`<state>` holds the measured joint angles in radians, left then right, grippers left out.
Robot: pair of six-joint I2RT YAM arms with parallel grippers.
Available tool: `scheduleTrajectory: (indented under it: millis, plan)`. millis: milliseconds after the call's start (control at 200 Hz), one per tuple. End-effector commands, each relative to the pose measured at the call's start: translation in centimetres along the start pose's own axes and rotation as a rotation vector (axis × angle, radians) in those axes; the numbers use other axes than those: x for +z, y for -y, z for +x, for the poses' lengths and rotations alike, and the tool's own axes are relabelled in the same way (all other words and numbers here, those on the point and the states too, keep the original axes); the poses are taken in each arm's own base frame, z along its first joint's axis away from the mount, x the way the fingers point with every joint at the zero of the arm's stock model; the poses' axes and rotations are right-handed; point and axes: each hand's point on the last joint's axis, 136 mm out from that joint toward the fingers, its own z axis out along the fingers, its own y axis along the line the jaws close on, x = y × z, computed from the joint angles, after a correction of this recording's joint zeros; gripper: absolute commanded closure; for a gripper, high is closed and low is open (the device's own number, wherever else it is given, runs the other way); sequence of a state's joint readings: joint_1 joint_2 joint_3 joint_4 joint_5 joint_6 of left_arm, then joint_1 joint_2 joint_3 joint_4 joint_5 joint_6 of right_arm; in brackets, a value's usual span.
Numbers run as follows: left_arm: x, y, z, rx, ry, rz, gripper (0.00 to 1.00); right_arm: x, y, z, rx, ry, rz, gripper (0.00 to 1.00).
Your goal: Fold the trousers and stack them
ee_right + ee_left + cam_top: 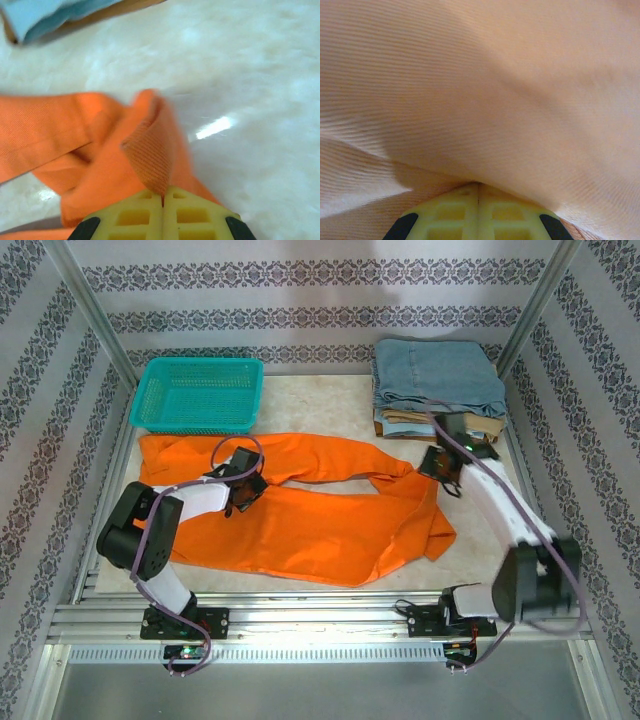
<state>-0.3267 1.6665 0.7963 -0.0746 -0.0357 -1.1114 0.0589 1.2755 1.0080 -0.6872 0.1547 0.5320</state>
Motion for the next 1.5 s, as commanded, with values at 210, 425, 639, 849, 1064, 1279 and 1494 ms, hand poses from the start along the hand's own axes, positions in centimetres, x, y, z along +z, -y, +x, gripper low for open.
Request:
scheduleTrajectory:
  millis: [210,425,639,849,1064,1279,1494]
  plan:
    - [-4.7,-10.5,-5.3,-0.196,0.219,-0.215,1.00,-6.5,9.0,6.1,0.449,0.139,-0.044,1.00]
    - [-6.7,-11.4,-6.2,-0.207,0.229,-0.205,1.00,-8.8,7.5,8.8,0.475,0.071,-0.161,1.00]
    - [-7.6,-11.1,-5.9,-0.216,0.222,-0.155,1.00,-10.9,7.4,10.2,0.482,0.098,-0.215,0.96]
    - [-7.5,-8.1,-5.5,-0.178,0.158,-0.072,1.00,-13.9,5.7,8.0,0.439,0.190,-0.335,0.77]
    - [-7.0,-4.7,-4.2,-0.082,0.122,-0.034,1.00,-15.7,4.3,5.2,0.317,0.280,-0.374,0.71]
    - [-4.6,-2.6,-1.1,0.011,0.020,-0.014,1.00,-6.0,-5.8,4.8,-0.028,-0.061,-0.434,0.60]
    - [-2.8,-1.3,2.3,0.184,-0.165,-0.008,1.00,5.2,-10.9,5.1,-0.268,-0.300,-0.268,0.58]
